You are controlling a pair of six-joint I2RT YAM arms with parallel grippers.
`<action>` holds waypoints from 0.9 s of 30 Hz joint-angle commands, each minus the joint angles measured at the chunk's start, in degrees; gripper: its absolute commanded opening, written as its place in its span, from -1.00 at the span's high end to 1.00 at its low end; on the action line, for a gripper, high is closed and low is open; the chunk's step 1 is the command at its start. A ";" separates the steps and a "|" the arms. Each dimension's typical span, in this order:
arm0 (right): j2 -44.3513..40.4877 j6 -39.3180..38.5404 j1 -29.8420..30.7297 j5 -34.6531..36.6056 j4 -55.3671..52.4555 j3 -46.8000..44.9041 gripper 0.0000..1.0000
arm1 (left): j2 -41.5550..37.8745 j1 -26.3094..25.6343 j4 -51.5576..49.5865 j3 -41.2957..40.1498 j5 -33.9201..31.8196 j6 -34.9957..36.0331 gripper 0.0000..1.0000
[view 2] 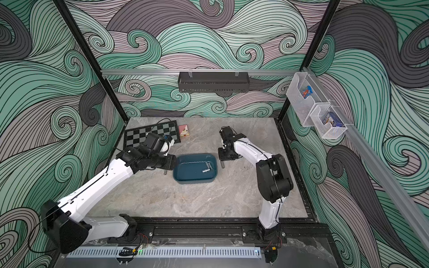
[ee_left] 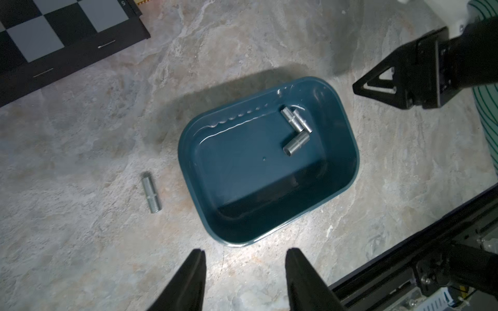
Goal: Take out the socket from the storage box
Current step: Place the socket head at the center of the board, then pick up the socket head from the storage box.
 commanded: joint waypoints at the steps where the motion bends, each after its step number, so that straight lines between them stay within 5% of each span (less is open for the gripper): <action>1: -2.31 1.47 -1.49 -0.07 0.56 -1.74 0.20 | 5.55 -2.76 -0.85 4.77 -0.29 -6.51 -0.03; 11: -4.16 2.20 -3.28 -1.21 1.90 -5.19 0.20 | 28.85 -12.12 -1.73 18.78 -4.67 -19.23 0.02; 27: -2.86 1.68 -3.28 -2.49 1.89 -5.23 0.20 | 47.36 -13.75 -1.86 31.44 -9.61 -25.40 0.10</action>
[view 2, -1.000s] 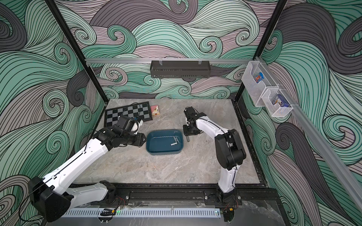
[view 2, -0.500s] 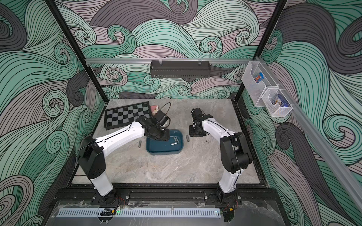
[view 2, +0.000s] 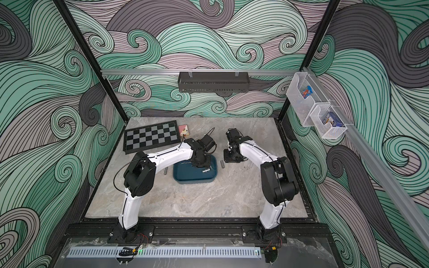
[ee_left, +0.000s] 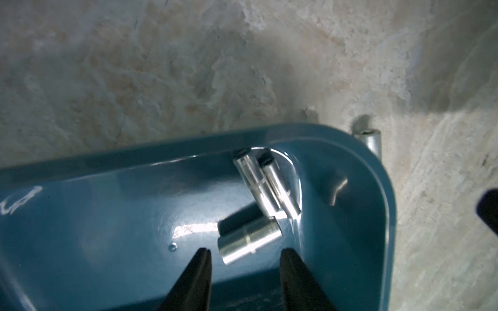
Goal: Take out the socket from the storage box
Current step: Pick up the socket head from the storage box.
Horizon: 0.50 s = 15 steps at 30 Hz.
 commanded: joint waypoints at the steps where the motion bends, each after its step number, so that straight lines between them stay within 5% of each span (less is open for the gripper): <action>1: 0.24 0.28 -0.15 -1.25 0.32 -0.02 0.20 | 1.98 -0.22 -1.19 3.24 -3.24 -1.43 0.10; 15: 1.21 0.19 -0.14 -1.79 0.41 -0.19 0.21 | 8.25 -0.38 -3.06 8.06 -4.56 -1.42 0.22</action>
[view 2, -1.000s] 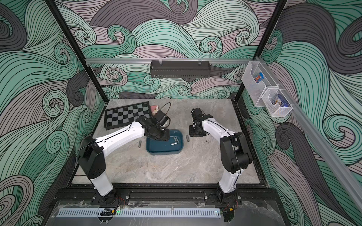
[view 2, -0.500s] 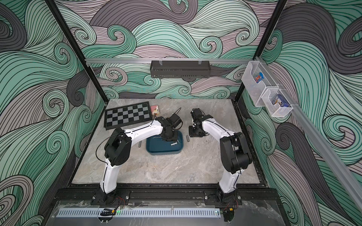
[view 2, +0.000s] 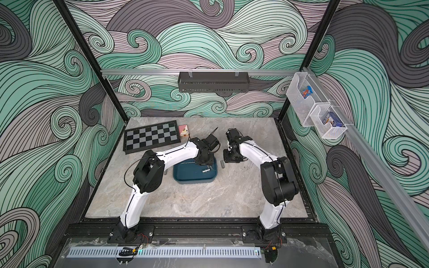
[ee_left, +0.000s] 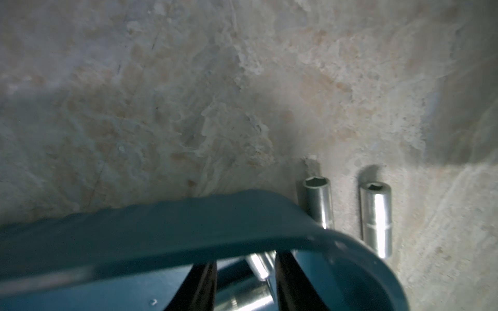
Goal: Take out the socket from the storage box
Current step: Pick up the socket head from the storage box.
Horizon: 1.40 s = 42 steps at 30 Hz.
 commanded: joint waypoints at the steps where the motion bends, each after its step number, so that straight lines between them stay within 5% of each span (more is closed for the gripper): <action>1: 1.23 0.23 -0.15 -0.93 0.47 -0.20 0.21 | 1.02 -0.44 -2.57 0.82 -1.94 -0.22 0.22; 24: 1.81 0.06 -0.07 -1.80 0.77 -0.45 0.22 | 4.08 -0.45 -2.15 -1.18 -3.20 -0.05 0.31; 37: 1.98 0.12 0.20 -1.87 0.76 -0.55 0.22 | 0.72 -0.47 -1.00 -3.93 -3.97 3.17 0.96; 42: 1.68 0.06 0.20 -1.62 0.73 -0.55 0.22 | -4.05 -0.40 -0.99 -4.71 -4.41 5.65 1.00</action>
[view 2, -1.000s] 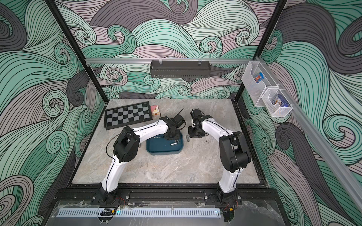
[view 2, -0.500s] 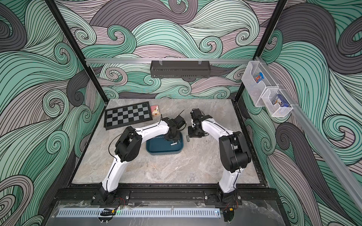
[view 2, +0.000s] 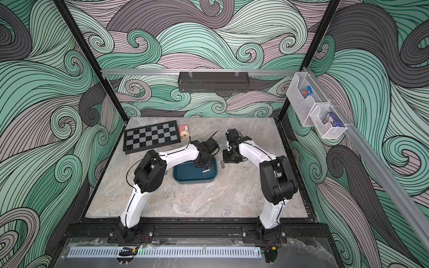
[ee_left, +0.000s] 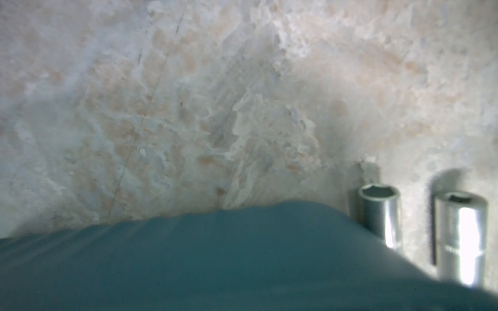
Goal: Take out the socket from the storage box
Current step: Pick up the socket head from the storage box.
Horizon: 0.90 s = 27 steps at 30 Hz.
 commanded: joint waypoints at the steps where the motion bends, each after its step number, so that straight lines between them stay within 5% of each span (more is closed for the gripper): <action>1: 0.62 0.08 0.13 -0.39 0.07 -0.51 0.22 | -5.05 -0.40 -1.62 -0.86 -0.70 3.02 1.00; 14: 0.65 0.25 0.31 -1.14 0.08 -0.07 0.22 | -25.74 3.13 -6.10 -5.88 -4.57 12.66 1.00; 27: -0.10 -0.01 1.01 -1.41 0.08 -0.41 0.22 | -50.32 21.32 7.88 -35.80 -7.40 20.64 1.00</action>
